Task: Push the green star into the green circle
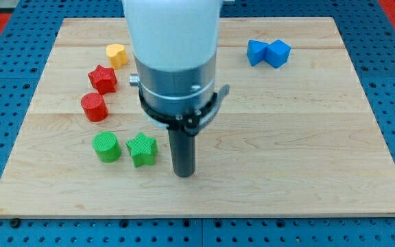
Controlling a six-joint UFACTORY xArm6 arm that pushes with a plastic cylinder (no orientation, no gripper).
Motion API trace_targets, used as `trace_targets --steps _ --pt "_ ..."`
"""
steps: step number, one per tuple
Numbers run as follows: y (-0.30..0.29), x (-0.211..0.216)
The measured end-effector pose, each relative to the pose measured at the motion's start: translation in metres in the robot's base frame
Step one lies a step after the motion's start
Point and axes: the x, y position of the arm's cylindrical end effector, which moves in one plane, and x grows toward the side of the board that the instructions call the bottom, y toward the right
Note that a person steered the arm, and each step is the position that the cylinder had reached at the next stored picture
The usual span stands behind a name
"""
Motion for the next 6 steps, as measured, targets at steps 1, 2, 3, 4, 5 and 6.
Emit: trace_targets --steps 1,2,3,4,5,6 --pt "-0.007 -0.017" --pt "-0.021 -0.013" --pt "-0.057 -0.013" --pt "-0.085 -0.013" --pt "-0.047 -0.009" --pt "0.02 -0.037"
